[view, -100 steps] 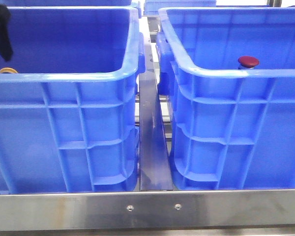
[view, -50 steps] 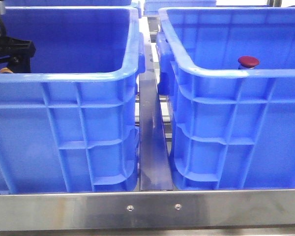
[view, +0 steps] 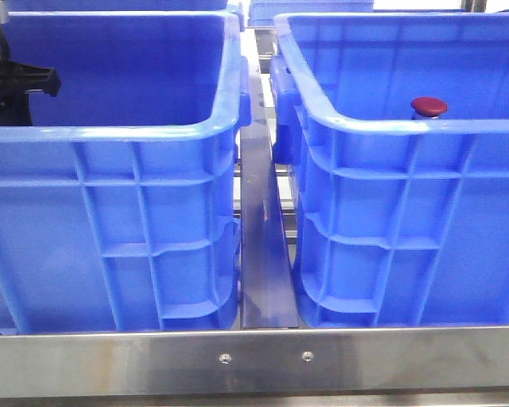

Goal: Pick red and yellow buttons and place in box
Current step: 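Grasp a yellow-capped button with the left gripper and lift, then pass the yellow button from the left gripper to the right gripper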

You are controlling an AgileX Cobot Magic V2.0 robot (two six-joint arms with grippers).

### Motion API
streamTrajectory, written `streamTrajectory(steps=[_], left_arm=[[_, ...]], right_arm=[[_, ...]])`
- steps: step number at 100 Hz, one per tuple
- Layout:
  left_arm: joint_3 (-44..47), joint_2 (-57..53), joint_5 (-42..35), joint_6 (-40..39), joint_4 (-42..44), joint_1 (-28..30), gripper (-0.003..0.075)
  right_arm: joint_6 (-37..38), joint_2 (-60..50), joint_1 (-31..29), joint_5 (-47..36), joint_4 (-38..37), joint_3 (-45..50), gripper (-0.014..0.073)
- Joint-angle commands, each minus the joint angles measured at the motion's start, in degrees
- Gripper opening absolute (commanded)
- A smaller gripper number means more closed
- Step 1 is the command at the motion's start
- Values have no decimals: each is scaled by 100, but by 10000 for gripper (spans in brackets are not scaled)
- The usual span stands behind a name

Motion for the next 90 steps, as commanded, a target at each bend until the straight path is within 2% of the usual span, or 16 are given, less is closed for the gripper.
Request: streamTrajectory(steps=[1, 24, 46, 70, 90], left_arm=[[-174, -423, -91, 2, -37, -41, -19], [-140, -1253, 327, 278, -14, -386, -19], [447, -2377, 330, 278, -34, -993, -19], [1326, -3708, 132, 278, -56, -1962, -19], [1609, -4662, 50, 278, -67, -2784, -19]], right_arm=[[-35, -2, -21, -120, -36, -163, -67], [-35, -2, -21, -120, -36, -163, -67], [-35, -2, -21, -120, -36, -163, -67], [-35, -2, -21, -120, -36, -163, -67], [-35, -2, -21, -115, -36, -163, -67]])
